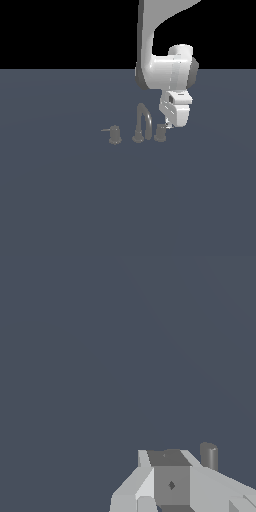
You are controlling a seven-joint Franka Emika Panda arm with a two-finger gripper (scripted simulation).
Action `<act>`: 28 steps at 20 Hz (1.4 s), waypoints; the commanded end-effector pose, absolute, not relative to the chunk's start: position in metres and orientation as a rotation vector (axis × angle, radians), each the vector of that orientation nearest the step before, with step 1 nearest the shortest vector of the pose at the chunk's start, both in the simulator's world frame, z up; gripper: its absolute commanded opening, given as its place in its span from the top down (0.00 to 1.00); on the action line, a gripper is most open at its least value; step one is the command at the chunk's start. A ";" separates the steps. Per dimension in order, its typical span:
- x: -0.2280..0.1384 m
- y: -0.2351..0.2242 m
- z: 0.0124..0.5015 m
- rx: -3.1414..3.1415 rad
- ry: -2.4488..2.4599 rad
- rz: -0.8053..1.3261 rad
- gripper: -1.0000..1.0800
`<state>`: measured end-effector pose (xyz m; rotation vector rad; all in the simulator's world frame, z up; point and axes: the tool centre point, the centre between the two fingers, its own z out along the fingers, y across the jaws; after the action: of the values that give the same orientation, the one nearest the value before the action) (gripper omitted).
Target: Turn on the faucet by rotating a designated handle.
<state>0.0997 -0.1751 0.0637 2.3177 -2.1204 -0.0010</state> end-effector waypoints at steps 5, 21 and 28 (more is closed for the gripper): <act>0.093 -0.178 0.064 2.329 -2.118 0.009 1.00; 0.050 -0.179 0.064 2.318 -2.121 0.001 1.00; 0.043 -0.167 0.064 2.318 -2.125 0.014 1.00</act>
<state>0.0490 -0.1776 0.0635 2.3115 -2.1339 0.0325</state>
